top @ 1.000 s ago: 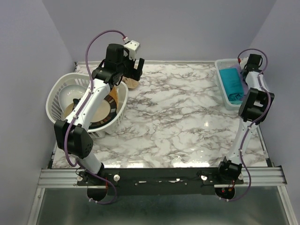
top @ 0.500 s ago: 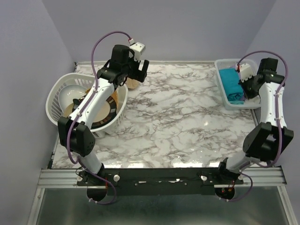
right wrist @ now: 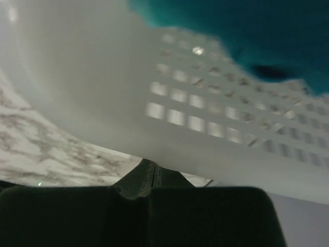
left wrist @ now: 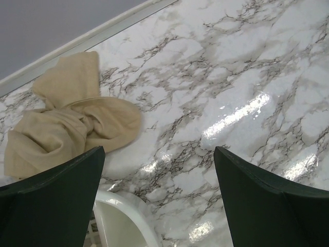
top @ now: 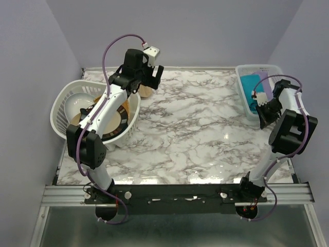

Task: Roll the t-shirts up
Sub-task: Move the bin to the corner of the board.

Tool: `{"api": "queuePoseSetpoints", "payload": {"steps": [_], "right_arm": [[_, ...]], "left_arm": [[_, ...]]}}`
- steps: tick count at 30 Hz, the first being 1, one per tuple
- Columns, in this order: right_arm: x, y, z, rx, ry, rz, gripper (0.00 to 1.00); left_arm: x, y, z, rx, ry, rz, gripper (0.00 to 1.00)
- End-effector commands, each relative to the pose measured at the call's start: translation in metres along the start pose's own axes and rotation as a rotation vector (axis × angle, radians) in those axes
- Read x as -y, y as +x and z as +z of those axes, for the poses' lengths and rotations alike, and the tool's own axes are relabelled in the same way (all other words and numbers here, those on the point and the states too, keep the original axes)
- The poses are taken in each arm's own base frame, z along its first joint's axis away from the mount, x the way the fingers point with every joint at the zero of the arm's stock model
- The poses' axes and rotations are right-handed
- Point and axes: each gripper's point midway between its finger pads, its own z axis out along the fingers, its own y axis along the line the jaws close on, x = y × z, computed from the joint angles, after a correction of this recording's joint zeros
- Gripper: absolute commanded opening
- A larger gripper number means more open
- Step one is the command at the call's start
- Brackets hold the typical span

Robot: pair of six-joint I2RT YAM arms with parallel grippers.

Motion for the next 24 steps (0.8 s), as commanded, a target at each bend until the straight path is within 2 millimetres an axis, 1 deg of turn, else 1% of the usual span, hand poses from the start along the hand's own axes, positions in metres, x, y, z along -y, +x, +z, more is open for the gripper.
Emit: {"api": "queuePoseSetpoints", "payload": {"steps": [1, 2, 5, 6, 10, 11, 13, 14, 15, 17, 18, 21, 22, 23, 24], "right_arm": [[0.055, -0.051, -0.027, 0.117, 0.162, 0.043, 0.01], [0.060, -0.053, -0.023, 0.108, 0.164, 0.046, 0.01], [0.074, -0.064, -0.031, 0.120, 0.197, 0.053, 0.01], [0.075, -0.064, -0.026, 0.115, 0.190, 0.054, 0.01], [0.071, -0.070, -0.034, 0.148, 0.181, 0.065, 0.01], [0.067, -0.069, -0.032, 0.155, 0.169, 0.069, 0.01], [0.063, -0.069, -0.036, 0.176, 0.171, 0.079, 0.01], [0.061, -0.070, -0.035, 0.180, 0.167, 0.083, 0.01], [0.058, -0.065, -0.031, 0.170, 0.155, 0.092, 0.01], [0.057, -0.067, -0.028, 0.183, 0.159, 0.102, 0.01], [0.057, -0.065, -0.024, 0.179, 0.156, 0.111, 0.01], [0.062, -0.071, -0.019, 0.191, 0.156, 0.125, 0.01], [0.068, -0.079, -0.022, 0.212, 0.173, 0.130, 0.01], [0.071, -0.081, -0.016, 0.209, 0.166, 0.133, 0.01], [0.074, -0.085, -0.016, 0.213, 0.168, 0.133, 0.01]], "left_arm": [[-0.012, -0.008, -0.013, 0.020, -0.053, 0.031, 0.99], [-0.012, -0.007, -0.014, 0.019, -0.053, 0.034, 0.99], [-0.013, -0.003, -0.013, 0.014, -0.058, 0.032, 0.99], [-0.013, -0.005, -0.014, 0.018, -0.059, 0.029, 0.99], [-0.014, -0.007, -0.016, 0.021, -0.059, 0.040, 0.99], [-0.015, -0.007, -0.016, 0.020, -0.064, 0.043, 0.99], [-0.016, -0.005, -0.015, 0.014, -0.068, 0.050, 0.99], [-0.016, -0.004, -0.014, 0.010, -0.068, 0.050, 0.99], [-0.015, -0.004, -0.014, 0.011, -0.066, 0.050, 0.99], [-0.014, -0.003, -0.012, 0.007, -0.059, 0.042, 0.99], [-0.013, -0.005, -0.011, 0.013, -0.051, 0.038, 0.99], [-0.012, -0.005, -0.009, 0.012, -0.047, 0.038, 0.99], [-0.013, -0.005, -0.009, 0.010, -0.050, 0.038, 0.99], [-0.013, -0.004, -0.008, 0.006, -0.053, 0.039, 0.99], [-0.014, -0.005, -0.009, 0.007, -0.056, 0.045, 0.99]]}}
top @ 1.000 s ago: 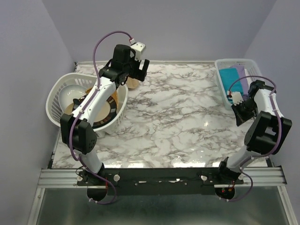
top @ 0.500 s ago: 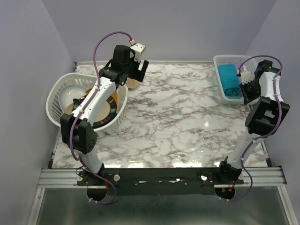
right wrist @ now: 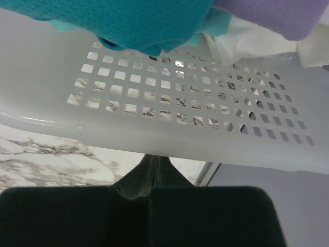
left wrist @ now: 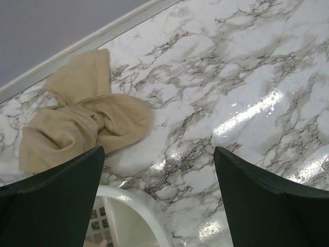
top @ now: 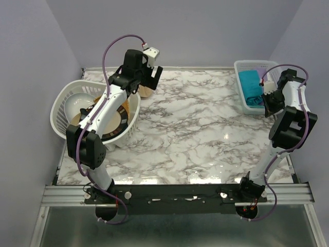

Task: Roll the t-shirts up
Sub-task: Move the bin to the corner of the board, then move the T-shirt to the center of the board.

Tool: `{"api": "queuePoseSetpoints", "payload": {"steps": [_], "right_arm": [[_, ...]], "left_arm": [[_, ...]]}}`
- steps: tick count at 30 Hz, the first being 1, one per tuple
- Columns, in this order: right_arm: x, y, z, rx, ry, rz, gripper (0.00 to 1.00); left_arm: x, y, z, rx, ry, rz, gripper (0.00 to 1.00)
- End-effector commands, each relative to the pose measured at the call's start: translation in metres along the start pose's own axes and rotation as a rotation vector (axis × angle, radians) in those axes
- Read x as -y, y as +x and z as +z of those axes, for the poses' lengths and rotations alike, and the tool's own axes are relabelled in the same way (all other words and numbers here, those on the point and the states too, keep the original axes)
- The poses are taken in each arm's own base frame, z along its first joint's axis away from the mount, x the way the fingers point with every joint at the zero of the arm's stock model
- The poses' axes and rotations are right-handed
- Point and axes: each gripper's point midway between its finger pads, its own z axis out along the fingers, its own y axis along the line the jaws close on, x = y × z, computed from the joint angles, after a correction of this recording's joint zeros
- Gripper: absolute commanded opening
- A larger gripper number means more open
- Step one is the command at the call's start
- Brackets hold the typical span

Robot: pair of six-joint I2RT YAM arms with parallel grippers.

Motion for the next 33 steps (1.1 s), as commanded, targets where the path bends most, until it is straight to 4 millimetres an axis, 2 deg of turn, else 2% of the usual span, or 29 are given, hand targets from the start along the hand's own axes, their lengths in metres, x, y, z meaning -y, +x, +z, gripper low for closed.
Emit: {"api": "queuePoseSetpoints", "payload": {"steps": [1, 3, 5, 6, 9, 13, 14, 15, 16, 17, 18, 19, 20, 21, 22, 23, 24, 27, 28, 31, 33], "right_arm": [[0.023, -0.044, 0.002, 0.135, 0.048, 0.027, 0.01], [0.033, -0.055, 0.007, 0.147, 0.060, 0.036, 0.01], [0.044, -0.075, -0.002, 0.202, 0.089, 0.040, 0.01], [0.047, -0.080, 0.003, 0.204, 0.088, 0.043, 0.01], [0.050, -0.100, 0.001, 0.234, 0.110, 0.018, 0.01], [0.042, -0.106, 0.003, 0.232, 0.100, 0.003, 0.01], [0.035, -0.105, -0.004, 0.237, 0.082, 0.003, 0.01], [0.029, -0.100, -0.006, 0.229, 0.063, 0.006, 0.01], [0.023, -0.096, -0.008, 0.226, 0.046, 0.010, 0.03], [0.013, -0.095, -0.027, 0.259, 0.032, 0.003, 0.08], [0.006, -0.091, -0.034, 0.264, 0.016, -0.001, 0.32], [-0.005, -0.080, -0.033, 0.245, -0.016, -0.003, 0.44], [-0.014, -0.075, -0.038, 0.247, -0.042, -0.002, 0.57], [-0.020, -0.072, -0.055, 0.276, -0.034, -0.009, 0.72], [-0.029, -0.064, -0.055, 0.267, -0.054, -0.009, 0.80], [-0.037, -0.061, -0.059, 0.275, -0.080, -0.010, 0.84], [-0.042, -0.059, -0.071, 0.297, -0.080, -0.014, 0.86], [-0.057, -0.051, -0.078, 0.306, -0.117, 0.009, 0.86], [-0.061, -0.050, -0.087, 0.324, -0.114, 0.015, 0.86], [-0.071, -0.045, -0.092, 0.335, -0.129, 0.017, 0.86], [-0.075, -0.041, -0.092, 0.324, -0.133, 0.014, 0.86]], "left_arm": [[-0.007, -0.007, -0.008, 0.014, -0.022, 0.009, 0.99], [-0.007, -0.005, -0.009, 0.006, -0.024, 0.012, 0.99], [-0.005, -0.002, -0.012, 0.002, -0.019, 0.007, 0.99], [-0.005, -0.001, -0.013, -0.001, -0.016, 0.005, 0.99], [-0.002, 0.009, -0.012, -0.022, -0.008, -0.001, 0.99], [0.000, 0.010, -0.002, -0.025, 0.019, 0.035, 0.99], [0.000, 0.021, 0.012, -0.059, 0.026, 0.049, 0.99], [-0.003, 0.023, 0.019, -0.076, 0.012, 0.049, 0.99], [-0.008, 0.005, 0.023, -0.051, -0.011, 0.048, 0.99], [-0.011, 0.029, 0.047, -0.138, -0.021, 0.039, 0.99], [-0.023, 0.033, 0.057, -0.173, -0.093, 0.024, 0.99], [-0.031, 0.002, 0.060, -0.121, -0.126, 0.018, 0.99], [-0.033, 0.032, 0.085, -0.223, -0.138, 0.018, 0.99], [-0.037, 0.030, 0.092, -0.228, -0.158, 0.019, 0.98], [-0.043, 0.021, 0.095, -0.207, -0.188, 0.027, 0.98], [-0.045, 0.028, 0.108, -0.206, -0.194, 0.035, 0.97], [-0.045, 0.030, 0.112, -0.205, -0.201, 0.053, 0.96], [-0.054, 0.040, 0.123, -0.211, -0.240, 0.108, 0.90], [-0.055, 0.049, 0.125, -0.231, -0.246, 0.124, 0.88], [-0.058, 0.066, 0.129, -0.272, -0.251, 0.176, 0.85], [-0.055, 0.086, 0.134, -0.337, -0.231, 0.182, 0.84]]}}
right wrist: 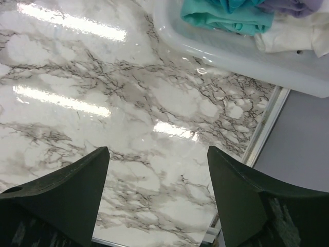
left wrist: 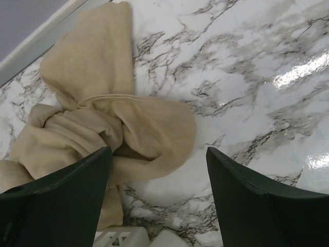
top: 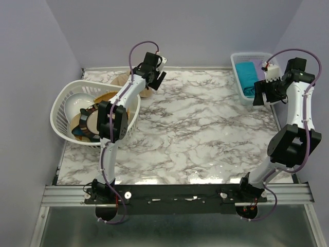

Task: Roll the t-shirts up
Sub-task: Move the T-shirt to the center of the board.

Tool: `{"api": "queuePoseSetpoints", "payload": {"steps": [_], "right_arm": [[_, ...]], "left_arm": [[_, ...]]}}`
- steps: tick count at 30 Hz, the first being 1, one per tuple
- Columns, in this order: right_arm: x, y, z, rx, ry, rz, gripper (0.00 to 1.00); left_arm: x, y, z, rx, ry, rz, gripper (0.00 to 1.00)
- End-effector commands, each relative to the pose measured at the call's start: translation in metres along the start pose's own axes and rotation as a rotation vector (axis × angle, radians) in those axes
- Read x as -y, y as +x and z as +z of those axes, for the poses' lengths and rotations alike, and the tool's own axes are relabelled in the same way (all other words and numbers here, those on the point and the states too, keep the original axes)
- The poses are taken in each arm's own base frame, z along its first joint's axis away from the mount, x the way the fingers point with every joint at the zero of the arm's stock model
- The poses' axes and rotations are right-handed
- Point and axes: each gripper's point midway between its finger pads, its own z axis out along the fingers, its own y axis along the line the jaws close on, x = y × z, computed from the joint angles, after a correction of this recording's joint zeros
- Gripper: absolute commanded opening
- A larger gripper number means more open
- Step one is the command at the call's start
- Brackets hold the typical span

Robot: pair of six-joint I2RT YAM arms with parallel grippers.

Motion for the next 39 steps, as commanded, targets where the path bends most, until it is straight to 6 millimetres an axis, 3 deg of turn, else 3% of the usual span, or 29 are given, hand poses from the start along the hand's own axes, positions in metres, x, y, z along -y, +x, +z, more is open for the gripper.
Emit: {"api": "queuePoseSetpoints", "payload": {"steps": [1, 2, 9, 18, 19, 24, 27, 28, 29, 31, 32, 34, 35, 37, 38, 39], "right_arm": [[-0.021, 0.011, 0.001, -0.013, -0.072, 0.036, 0.86], [-0.023, 0.012, -0.002, -0.016, -0.073, 0.035, 0.86], [-0.034, 0.016, -0.011, -0.021, -0.102, 0.029, 0.86], [-0.043, 0.014, -0.005, -0.011, -0.155, 0.055, 0.86], [-0.042, 0.013, -0.004, -0.010, -0.157, 0.061, 0.86], [-0.043, 0.006, -0.008, 0.000, -0.143, 0.046, 0.86], [-0.043, -0.002, -0.018, 0.018, -0.099, 0.016, 0.85], [-0.042, -0.006, -0.022, 0.029, -0.083, 0.005, 0.86], [-0.042, -0.009, -0.026, 0.039, -0.069, -0.008, 0.86], [-0.043, -0.019, -0.034, 0.073, -0.046, -0.032, 0.85], [-0.041, -0.029, -0.038, 0.111, -0.030, -0.044, 0.85], [-0.043, -0.043, -0.041, 0.167, -0.044, -0.050, 0.85], [-0.040, -0.054, -0.039, 0.210, -0.040, -0.061, 0.85], [-0.044, -0.069, -0.037, 0.271, -0.066, -0.050, 0.86], [-0.042, -0.081, -0.038, 0.317, -0.066, -0.055, 0.86], [-0.050, -0.094, -0.044, 0.364, -0.100, -0.069, 0.86]], "left_arm": [[-0.006, 0.010, 0.007, -0.050, -0.039, 0.065, 0.84], [0.000, 0.025, 0.015, -0.097, -0.025, 0.073, 0.83], [0.020, 0.061, 0.047, -0.198, 0.001, 0.110, 0.81], [0.012, 0.079, 0.069, -0.251, -0.077, 0.160, 0.72], [0.011, 0.080, 0.070, -0.252, -0.080, 0.168, 0.63], [0.016, 0.082, 0.070, -0.246, -0.044, 0.182, 0.37], [0.023, 0.079, 0.064, -0.237, 0.002, 0.196, 0.03], [0.027, 0.083, 0.061, -0.245, 0.014, 0.216, 0.00], [0.026, 0.062, 0.048, -0.179, 0.017, 0.220, 0.00], [0.046, 0.048, 0.029, -0.110, 0.111, 0.242, 0.00], [0.046, 0.019, -0.002, -0.028, 0.134, 0.237, 0.00], [0.067, -0.016, -0.042, 0.072, 0.226, 0.261, 0.00], [0.063, -0.034, -0.075, 0.116, 0.227, 0.263, 0.00], [0.076, -0.057, -0.116, 0.191, 0.299, 0.268, 0.00], [0.079, -0.066, -0.152, 0.234, 0.337, 0.278, 0.00], [0.082, -0.069, -0.170, 0.258, 0.360, 0.286, 0.00]]}}
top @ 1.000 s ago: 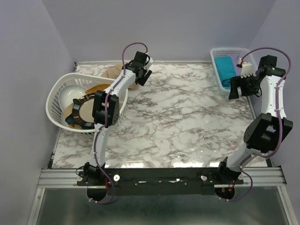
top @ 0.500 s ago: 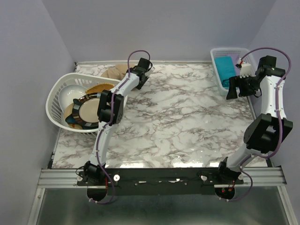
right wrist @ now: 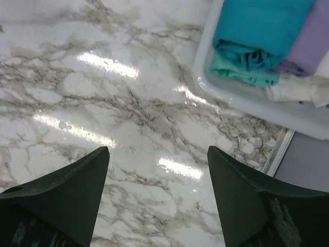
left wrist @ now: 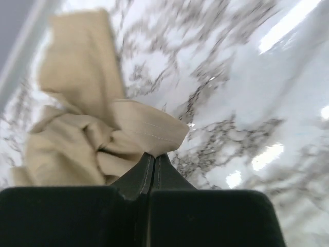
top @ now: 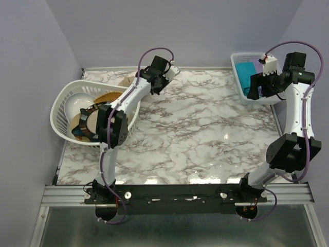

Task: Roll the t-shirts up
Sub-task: Move the T-shirt to the center of the board.

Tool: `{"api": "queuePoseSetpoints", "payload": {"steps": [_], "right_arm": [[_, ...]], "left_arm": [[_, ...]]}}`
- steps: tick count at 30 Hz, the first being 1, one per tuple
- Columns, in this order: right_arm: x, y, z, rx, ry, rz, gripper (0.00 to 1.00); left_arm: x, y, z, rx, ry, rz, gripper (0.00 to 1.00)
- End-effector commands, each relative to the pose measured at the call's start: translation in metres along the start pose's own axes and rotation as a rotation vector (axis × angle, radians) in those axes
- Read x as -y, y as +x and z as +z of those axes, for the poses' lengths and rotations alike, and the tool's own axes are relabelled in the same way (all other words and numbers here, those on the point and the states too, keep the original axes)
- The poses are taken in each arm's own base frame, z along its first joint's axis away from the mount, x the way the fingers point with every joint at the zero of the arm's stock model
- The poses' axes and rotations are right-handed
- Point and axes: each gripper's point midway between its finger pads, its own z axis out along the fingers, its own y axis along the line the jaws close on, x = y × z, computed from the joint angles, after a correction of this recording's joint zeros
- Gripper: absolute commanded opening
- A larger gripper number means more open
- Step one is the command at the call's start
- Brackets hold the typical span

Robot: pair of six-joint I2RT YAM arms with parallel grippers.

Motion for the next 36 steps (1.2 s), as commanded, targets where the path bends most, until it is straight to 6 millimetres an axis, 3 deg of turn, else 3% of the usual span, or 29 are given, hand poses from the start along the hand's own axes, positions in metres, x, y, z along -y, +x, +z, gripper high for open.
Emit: {"api": "queuePoseSetpoints", "payload": {"steps": [1, 2, 4, 5, 8, 9, 11, 12, 13, 14, 15, 16, 18, 19, 21, 22, 23, 25, 27, 28, 31, 33, 35, 36], "right_arm": [[-0.010, -0.066, -0.007, 0.240, -0.057, -0.030, 0.87], [-0.016, -0.076, -0.009, 0.273, -0.074, -0.049, 0.87], [-0.033, -0.090, -0.011, 0.311, -0.112, -0.071, 0.88], [-0.039, -0.099, -0.018, 0.343, -0.111, -0.091, 0.88], [-0.066, -0.110, -0.034, 0.393, -0.158, -0.125, 0.90], [-0.078, -0.114, -0.049, 0.429, -0.168, -0.145, 0.92], [-0.090, -0.112, -0.060, 0.451, -0.184, -0.149, 0.93], [-0.101, -0.111, -0.073, 0.474, -0.190, -0.172, 0.95], [-0.105, -0.108, -0.076, 0.471, -0.189, -0.179, 0.95], [-0.107, -0.101, -0.076, 0.451, -0.183, -0.182, 0.95], [-0.108, -0.098, -0.079, 0.441, -0.162, -0.174, 0.95], [-0.111, -0.095, -0.087, 0.443, -0.157, -0.168, 0.95], [-0.118, -0.079, -0.087, 0.411, -0.172, -0.153, 0.95], [-0.122, -0.074, -0.093, 0.416, -0.166, -0.161, 0.95], [-0.129, -0.058, -0.087, 0.382, -0.190, -0.149, 0.95], [-0.134, -0.051, -0.084, 0.365, -0.206, -0.153, 0.95], [-0.139, -0.043, -0.085, 0.353, -0.212, -0.183, 0.94], [-0.151, -0.017, -0.065, 0.274, -0.242, -0.210, 0.93], [-0.168, 0.006, -0.052, 0.208, -0.261, -0.317, 0.93], [-0.174, 0.030, -0.035, 0.137, -0.281, -0.338, 0.93], [-0.187, 0.051, -0.013, 0.087, -0.299, -0.449, 0.92], [-0.194, 0.056, 0.007, 0.050, -0.321, -0.442, 0.91], [-0.205, 0.041, 0.009, 0.083, -0.351, -0.441, 0.91], [-0.220, 0.035, 0.011, 0.092, -0.390, -0.465, 0.91]], "left_arm": [[0.037, -0.087, -0.165, 0.360, 0.167, 0.089, 0.00], [0.048, -0.095, -0.204, 0.444, 0.208, 0.109, 0.00], [0.060, -0.094, -0.231, 0.497, 0.237, 0.122, 0.00], [0.063, -0.102, -0.261, 0.573, 0.229, 0.143, 0.00], [0.064, -0.115, -0.307, 0.680, 0.192, 0.183, 0.00], [0.066, -0.118, -0.319, 0.711, 0.192, 0.182, 0.00], [0.062, -0.125, -0.349, 0.802, 0.170, 0.180, 0.00], [0.062, -0.126, -0.356, 0.830, 0.165, 0.184, 0.00], [0.066, -0.120, -0.350, 0.825, 0.170, 0.197, 0.00], [0.063, -0.120, -0.367, 0.881, 0.145, 0.203, 0.00], [0.064, -0.115, -0.366, 0.879, 0.141, 0.210, 0.00], [0.069, -0.103, -0.349, 0.838, 0.154, 0.206, 0.00], [0.075, -0.081, -0.345, 0.808, 0.166, 0.197, 0.00], [0.088, -0.055, -0.314, 0.722, 0.198, 0.195, 0.00], [0.095, -0.026, -0.307, 0.682, 0.208, 0.157, 0.00], [0.105, 0.001, -0.280, 0.603, 0.225, 0.127, 0.00], [0.105, 0.010, -0.286, 0.613, 0.213, 0.111, 0.00], [0.114, 0.034, -0.276, 0.570, 0.237, 0.084, 0.00], [0.116, 0.046, -0.286, 0.575, 0.242, 0.050, 0.02], [0.118, 0.051, -0.287, 0.567, 0.249, 0.046, 0.19], [0.120, 0.064, -0.300, 0.561, 0.264, 0.058, 0.53], [0.111, 0.066, -0.307, 0.569, 0.232, 0.037, 0.58], [0.097, 0.063, -0.311, 0.583, 0.190, -0.006, 0.61], [0.093, 0.062, -0.312, 0.590, 0.178, -0.021, 0.62]]}}
